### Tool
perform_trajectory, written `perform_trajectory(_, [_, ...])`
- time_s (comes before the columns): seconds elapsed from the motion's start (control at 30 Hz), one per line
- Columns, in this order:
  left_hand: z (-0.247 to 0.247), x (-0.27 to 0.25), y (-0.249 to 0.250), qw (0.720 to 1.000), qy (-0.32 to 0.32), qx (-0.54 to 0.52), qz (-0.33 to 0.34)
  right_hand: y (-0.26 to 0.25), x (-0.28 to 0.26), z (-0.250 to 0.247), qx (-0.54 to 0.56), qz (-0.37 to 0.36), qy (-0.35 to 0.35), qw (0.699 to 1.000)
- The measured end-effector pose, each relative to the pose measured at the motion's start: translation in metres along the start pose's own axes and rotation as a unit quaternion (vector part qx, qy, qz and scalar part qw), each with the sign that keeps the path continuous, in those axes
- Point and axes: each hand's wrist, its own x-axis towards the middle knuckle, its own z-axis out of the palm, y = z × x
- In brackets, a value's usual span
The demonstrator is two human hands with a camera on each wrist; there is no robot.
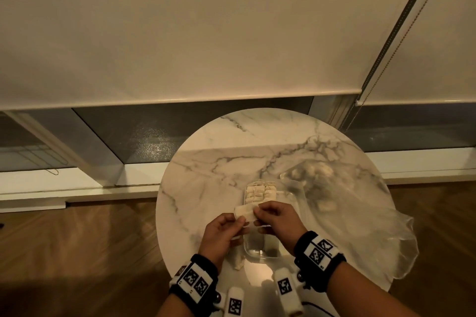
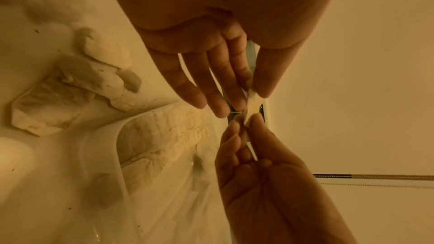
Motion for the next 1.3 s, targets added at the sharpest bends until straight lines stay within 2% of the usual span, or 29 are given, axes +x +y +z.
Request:
perform_trajectory(0.13, [0.014, 0.003, -0.002, 1.000, 0.009, 0.003, 0.016, -0.004, 0.003, -0.018, -0.108, -0.061, 0.000, 0.992])
perform_trajectory(0.27, [0.027, 0.009, -0.006, 1.000, 0.013, 0.019, 0.010, -0.006, 0.009, -0.036, -0.207, -0.112, -0.007, 0.972])
perform_trajectory(0.43, [0.045, 0.018, -0.009, 0.999, 0.027, 0.033, 0.009, -0.013, 0.012, -0.054, -0.256, -0.117, -0.023, 0.959])
perform_trajectory(0.53, [0.045, 0.027, -0.014, 0.990, 0.090, 0.104, 0.036, -0.018, 0.018, -0.068, -0.310, -0.137, -0.009, 0.941])
perform_trajectory(0.63, [0.032, 0.039, -0.024, 0.948, 0.179, 0.255, 0.063, -0.026, 0.025, -0.082, -0.381, -0.157, 0.044, 0.910])
perform_trajectory(0.7, [0.023, 0.044, -0.031, 0.916, 0.180, 0.357, 0.044, -0.031, 0.030, -0.089, -0.403, -0.151, 0.080, 0.899])
perform_trajectory(0.77, [0.019, 0.049, -0.040, 0.895, 0.164, 0.414, 0.022, -0.031, 0.040, -0.096, -0.425, -0.121, 0.086, 0.893])
perform_trajectory(0.93, [0.022, 0.052, -0.046, 0.894, 0.160, 0.418, -0.018, -0.025, 0.065, -0.102, -0.554, -0.055, 0.044, 0.829])
perform_trajectory(1.17, [0.025, 0.055, -0.045, 0.894, 0.151, 0.420, -0.025, -0.026, 0.090, -0.090, -0.644, -0.048, 0.044, 0.762])
perform_trajectory(1.3, [0.025, 0.053, -0.043, 0.898, 0.137, 0.418, -0.031, -0.024, 0.101, -0.084, -0.671, -0.049, 0.036, 0.739])
